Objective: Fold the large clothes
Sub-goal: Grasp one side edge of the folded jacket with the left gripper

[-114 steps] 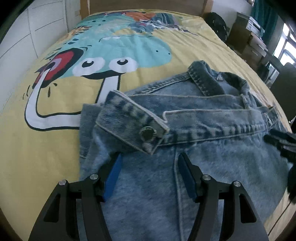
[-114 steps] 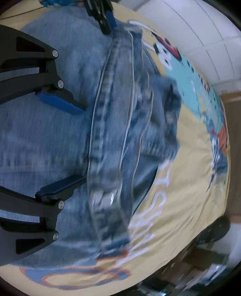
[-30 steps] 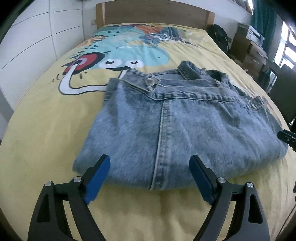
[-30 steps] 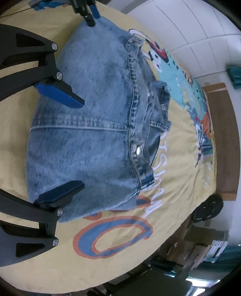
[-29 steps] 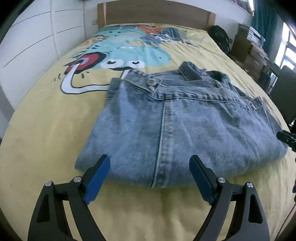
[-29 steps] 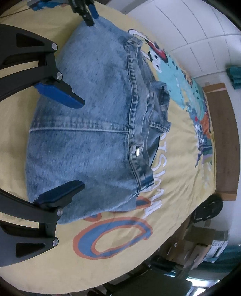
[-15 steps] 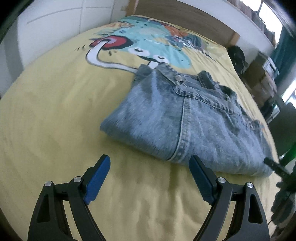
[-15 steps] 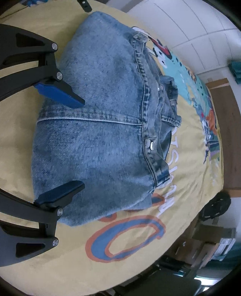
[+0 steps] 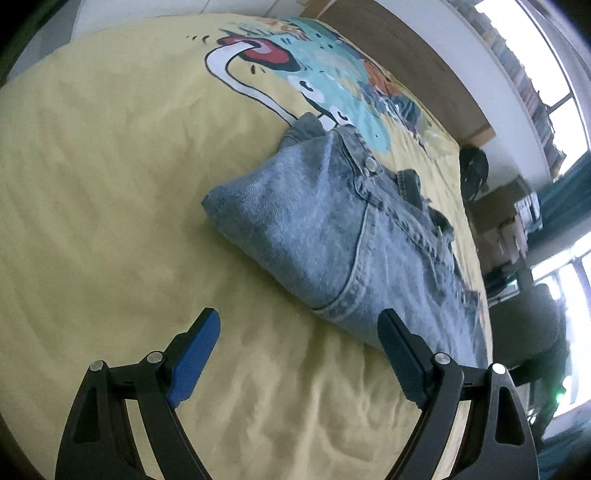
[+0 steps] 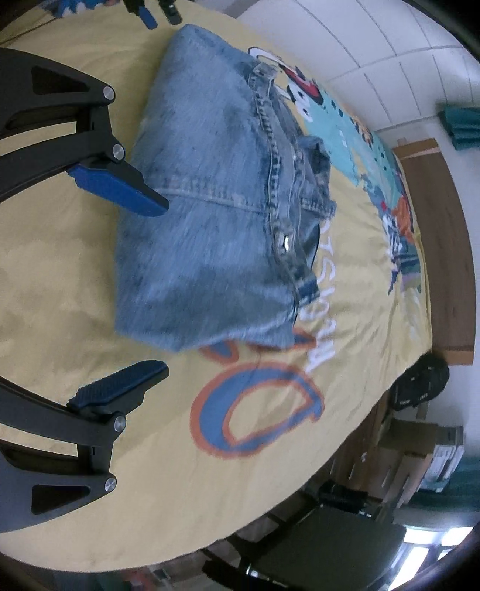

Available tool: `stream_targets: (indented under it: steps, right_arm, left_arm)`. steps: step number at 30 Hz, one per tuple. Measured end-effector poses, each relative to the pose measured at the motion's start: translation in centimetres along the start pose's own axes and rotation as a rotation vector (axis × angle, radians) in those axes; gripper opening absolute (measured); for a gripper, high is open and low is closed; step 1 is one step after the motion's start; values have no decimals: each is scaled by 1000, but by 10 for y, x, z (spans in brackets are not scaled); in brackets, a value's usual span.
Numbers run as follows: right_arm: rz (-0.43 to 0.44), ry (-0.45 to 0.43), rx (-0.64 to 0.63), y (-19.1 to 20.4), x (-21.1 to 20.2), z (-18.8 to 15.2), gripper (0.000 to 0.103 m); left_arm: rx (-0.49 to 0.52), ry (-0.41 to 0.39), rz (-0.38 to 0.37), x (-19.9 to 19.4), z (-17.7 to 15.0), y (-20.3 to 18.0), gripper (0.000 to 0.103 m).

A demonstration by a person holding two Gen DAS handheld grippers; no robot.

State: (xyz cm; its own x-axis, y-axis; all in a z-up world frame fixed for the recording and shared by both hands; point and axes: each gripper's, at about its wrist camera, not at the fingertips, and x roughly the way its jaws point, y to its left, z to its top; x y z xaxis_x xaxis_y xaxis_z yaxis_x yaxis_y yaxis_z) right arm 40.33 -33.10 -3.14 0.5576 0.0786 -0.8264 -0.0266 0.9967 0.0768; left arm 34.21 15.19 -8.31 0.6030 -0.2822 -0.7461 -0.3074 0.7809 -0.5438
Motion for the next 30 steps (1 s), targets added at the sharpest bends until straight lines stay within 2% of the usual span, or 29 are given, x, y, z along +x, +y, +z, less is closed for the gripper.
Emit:
stream_targets:
  steps: [8, 15, 19, 23, 25, 28, 30]
  right_arm:
    - [-52, 13, 52, -39, -6, -12, 81]
    - [-86, 29, 62, -58, -5, -18, 81]
    - [-97, 32, 55, -64, -5, -20, 81]
    - [-109, 32, 55, -70, -6, -20, 80]
    - [-110, 32, 59, -73, -7, -21, 81]
    - [-111, 32, 70, -79, -8, -23, 80]
    - [-108, 32, 77, -82, -9, -25, 81]
  left_arm:
    - [-158, -26, -67, 19, 18, 24, 82]
    - [-264, -79, -202, 32, 39, 40, 69]
    - [-308, -93, -238, 40, 52, 47, 64]
    - [-344, -94, -260, 46, 65, 54, 49]
    - [-344, -85, -261, 48, 71, 56, 37]
    - [-339, -75, -255, 48, 77, 57, 25]
    - [-322, -74, -254, 47, 81, 52, 21]
